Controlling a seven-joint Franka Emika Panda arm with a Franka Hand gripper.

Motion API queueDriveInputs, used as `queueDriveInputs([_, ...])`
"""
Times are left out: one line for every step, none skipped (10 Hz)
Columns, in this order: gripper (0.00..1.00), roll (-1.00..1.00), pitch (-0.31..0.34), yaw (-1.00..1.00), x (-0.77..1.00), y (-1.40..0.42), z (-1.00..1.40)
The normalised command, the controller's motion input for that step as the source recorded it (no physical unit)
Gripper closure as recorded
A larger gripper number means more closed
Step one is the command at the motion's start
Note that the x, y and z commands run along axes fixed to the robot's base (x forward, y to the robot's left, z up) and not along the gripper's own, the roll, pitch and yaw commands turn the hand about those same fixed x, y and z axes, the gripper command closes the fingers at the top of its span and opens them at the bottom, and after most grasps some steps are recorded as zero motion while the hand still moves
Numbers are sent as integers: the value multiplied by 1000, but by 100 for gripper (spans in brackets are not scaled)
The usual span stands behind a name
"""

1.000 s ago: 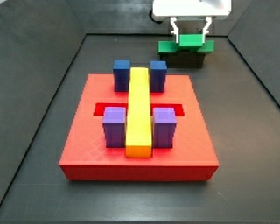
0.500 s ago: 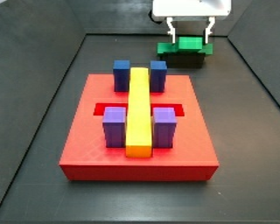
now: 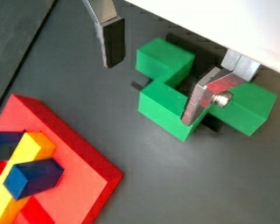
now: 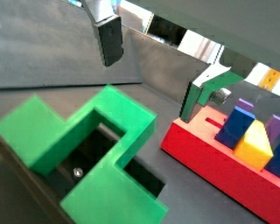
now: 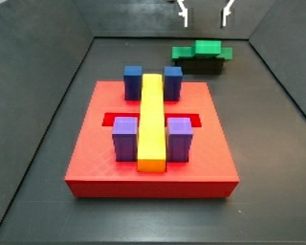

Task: Pick up the green object. Move up. Place the green object on the fixture. Regrasp the green object. Move to above the board. Insert the green object.
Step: Regrasp the green object.

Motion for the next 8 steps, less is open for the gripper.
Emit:
queueDriveInputs([0,1000,-251,0,0,-269,117])
queueDriveInputs([0,1000,-240,0,49,-294,14])
queueDriveInputs([0,1000,-286,0,54,-323,0])
queueDriveInputs([0,1000,-314,0,80,-306,0])
queueDriveInputs([0,1000,-320,0,103,-306,11])
queueDriveInputs([0,1000,-269,34,209,-311,111])
queueDriveInputs([0,1000,-203,83,249,-306,189])
queueDriveInputs([0,1000,-117,111,220,-263,200])
